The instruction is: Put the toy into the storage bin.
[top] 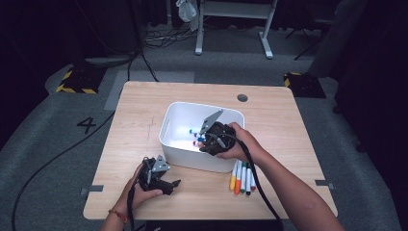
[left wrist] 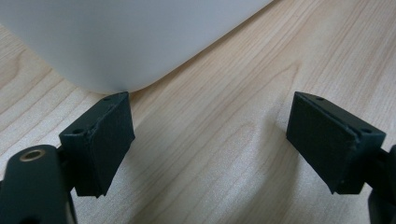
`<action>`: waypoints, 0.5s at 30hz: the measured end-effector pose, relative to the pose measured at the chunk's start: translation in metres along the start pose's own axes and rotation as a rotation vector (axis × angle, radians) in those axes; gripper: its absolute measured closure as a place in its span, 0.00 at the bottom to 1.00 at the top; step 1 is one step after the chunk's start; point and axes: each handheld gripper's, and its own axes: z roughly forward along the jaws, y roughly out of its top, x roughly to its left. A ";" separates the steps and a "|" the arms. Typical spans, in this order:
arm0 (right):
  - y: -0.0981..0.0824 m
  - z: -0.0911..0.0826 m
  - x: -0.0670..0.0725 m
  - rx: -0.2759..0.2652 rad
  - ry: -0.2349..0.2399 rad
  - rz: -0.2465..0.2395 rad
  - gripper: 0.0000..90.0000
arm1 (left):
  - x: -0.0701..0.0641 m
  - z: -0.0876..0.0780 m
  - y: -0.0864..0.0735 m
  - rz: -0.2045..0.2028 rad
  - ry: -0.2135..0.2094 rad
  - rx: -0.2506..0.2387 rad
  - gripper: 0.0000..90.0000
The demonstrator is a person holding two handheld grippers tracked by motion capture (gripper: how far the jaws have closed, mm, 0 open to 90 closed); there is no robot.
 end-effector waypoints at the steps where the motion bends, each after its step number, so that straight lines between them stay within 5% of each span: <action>1: -0.001 -0.001 0.000 -0.008 -0.002 0.005 0.76 | 0.000 0.000 0.000 0.000 0.000 0.000 0.17; 6: -0.005 -0.007 -0.002 -0.079 -0.027 0.020 0.64 | 0.000 0.000 0.000 0.000 0.000 0.000 0.17; 15: -0.027 -0.046 -0.001 -0.269 -0.168 0.021 0.44 | 0.000 0.000 0.000 0.000 -0.001 0.000 0.17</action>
